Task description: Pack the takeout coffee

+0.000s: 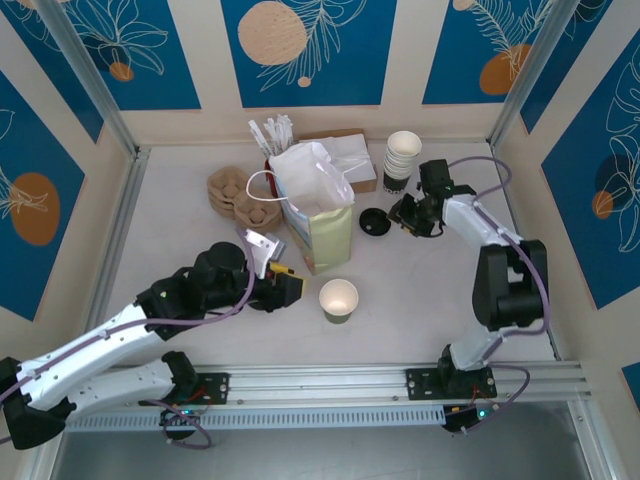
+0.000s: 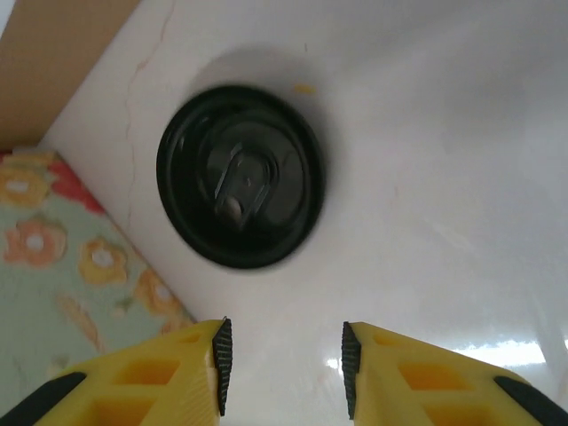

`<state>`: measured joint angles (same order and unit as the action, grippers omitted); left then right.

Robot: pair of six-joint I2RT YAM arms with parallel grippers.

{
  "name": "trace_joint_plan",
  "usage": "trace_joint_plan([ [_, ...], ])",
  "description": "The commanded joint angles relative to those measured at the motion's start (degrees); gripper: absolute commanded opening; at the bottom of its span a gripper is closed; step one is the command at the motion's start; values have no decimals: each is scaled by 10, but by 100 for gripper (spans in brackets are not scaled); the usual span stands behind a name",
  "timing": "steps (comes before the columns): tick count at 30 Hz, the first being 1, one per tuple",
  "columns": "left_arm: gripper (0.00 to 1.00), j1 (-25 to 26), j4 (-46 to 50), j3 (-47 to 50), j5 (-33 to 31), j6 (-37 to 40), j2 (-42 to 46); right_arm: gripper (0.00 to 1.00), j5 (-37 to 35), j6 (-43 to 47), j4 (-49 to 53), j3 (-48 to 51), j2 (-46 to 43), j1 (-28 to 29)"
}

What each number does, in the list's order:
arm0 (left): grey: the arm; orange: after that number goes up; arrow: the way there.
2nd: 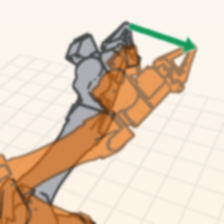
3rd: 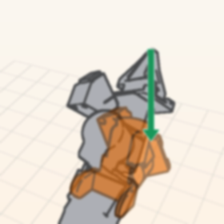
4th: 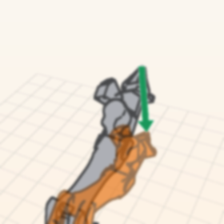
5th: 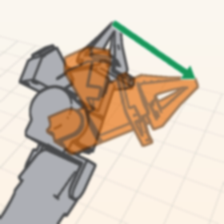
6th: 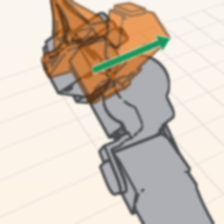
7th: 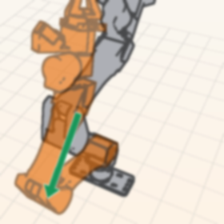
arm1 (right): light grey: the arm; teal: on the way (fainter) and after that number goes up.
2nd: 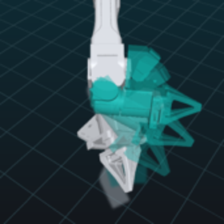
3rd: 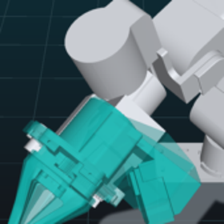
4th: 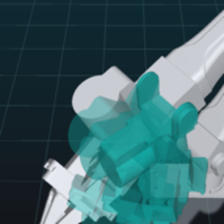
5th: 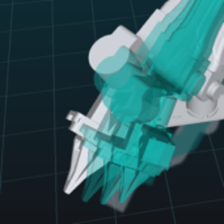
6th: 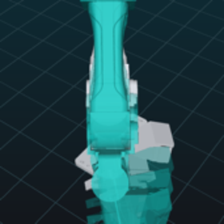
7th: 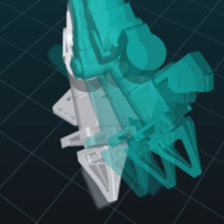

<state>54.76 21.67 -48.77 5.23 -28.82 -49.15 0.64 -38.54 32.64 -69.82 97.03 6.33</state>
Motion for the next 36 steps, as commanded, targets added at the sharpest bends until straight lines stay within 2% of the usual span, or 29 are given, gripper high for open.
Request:
trace_joint_plan([
  [1,51,-4,10,2,-26,-7,18,40,-27,2,-10,-49,45,6],
  [15,59,-4,31,-6,-35,-5,21,40,-55,2,13,-108,150,21],
  [36,62,-4,45,-16,-33,-14,11,34,-69,-2,4,-79,177,37],
])
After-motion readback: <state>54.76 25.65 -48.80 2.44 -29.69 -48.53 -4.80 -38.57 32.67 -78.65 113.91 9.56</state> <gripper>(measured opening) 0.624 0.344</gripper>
